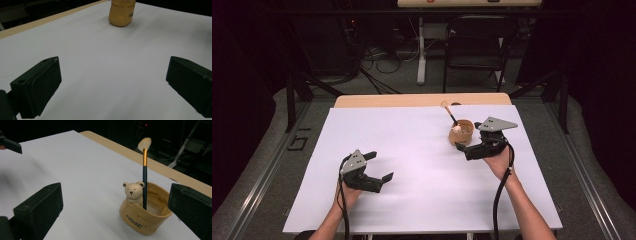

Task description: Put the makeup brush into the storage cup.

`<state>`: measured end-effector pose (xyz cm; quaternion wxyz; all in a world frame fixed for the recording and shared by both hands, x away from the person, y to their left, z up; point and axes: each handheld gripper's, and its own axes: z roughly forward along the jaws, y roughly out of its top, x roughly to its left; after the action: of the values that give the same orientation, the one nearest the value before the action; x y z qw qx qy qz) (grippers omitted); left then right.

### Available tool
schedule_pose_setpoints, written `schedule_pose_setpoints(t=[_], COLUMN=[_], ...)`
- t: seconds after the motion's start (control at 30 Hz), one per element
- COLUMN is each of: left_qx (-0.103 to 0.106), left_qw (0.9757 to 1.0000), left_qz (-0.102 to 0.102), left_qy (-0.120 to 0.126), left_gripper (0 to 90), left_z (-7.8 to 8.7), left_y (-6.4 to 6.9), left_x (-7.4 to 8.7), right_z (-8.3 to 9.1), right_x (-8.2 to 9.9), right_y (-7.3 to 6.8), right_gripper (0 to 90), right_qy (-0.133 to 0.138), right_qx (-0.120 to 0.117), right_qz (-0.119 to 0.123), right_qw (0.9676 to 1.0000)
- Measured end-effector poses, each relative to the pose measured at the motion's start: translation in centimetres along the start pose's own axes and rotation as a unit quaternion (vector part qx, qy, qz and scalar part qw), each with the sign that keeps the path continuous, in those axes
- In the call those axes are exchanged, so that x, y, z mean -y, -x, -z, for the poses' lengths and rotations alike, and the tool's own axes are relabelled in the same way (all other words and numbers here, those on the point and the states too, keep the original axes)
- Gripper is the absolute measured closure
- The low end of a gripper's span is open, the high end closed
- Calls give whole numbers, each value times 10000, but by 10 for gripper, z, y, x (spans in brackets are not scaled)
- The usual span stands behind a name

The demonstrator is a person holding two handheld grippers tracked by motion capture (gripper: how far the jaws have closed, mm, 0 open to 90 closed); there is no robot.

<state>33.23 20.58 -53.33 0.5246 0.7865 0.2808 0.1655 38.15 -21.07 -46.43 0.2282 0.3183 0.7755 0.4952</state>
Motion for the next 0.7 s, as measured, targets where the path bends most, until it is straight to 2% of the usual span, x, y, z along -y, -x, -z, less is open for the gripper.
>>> schedule_pose_setpoints(t=[0.17,0.2,0.4,0.43,0.7], left_qx=[94,39,271,173,237], left_qw=[9999,9999,9992,9995,9990], left_qz=[-17,-60,-228,-228,-353], left_qy=[91,77,162,150,131], left_gripper=[0,0,0,0,0], left_z=[7,8,15,16,29], left_y=[1,2,3,4,5], left_x=[-1,-1,-1,-1,6], right_z=[9,11,18,19,32], right_x=[6,7,15,16,30], right_y=[-8,-10,-18,-19,-27], right_gripper=[0,0,0,0,0], right_qy=[181,216,341,373,444], right_qx=[-36,-58,-179,-166,-184], right_qz=[124,139,215,201,204], right_qw=[9998,9997,9990,9990,9986])
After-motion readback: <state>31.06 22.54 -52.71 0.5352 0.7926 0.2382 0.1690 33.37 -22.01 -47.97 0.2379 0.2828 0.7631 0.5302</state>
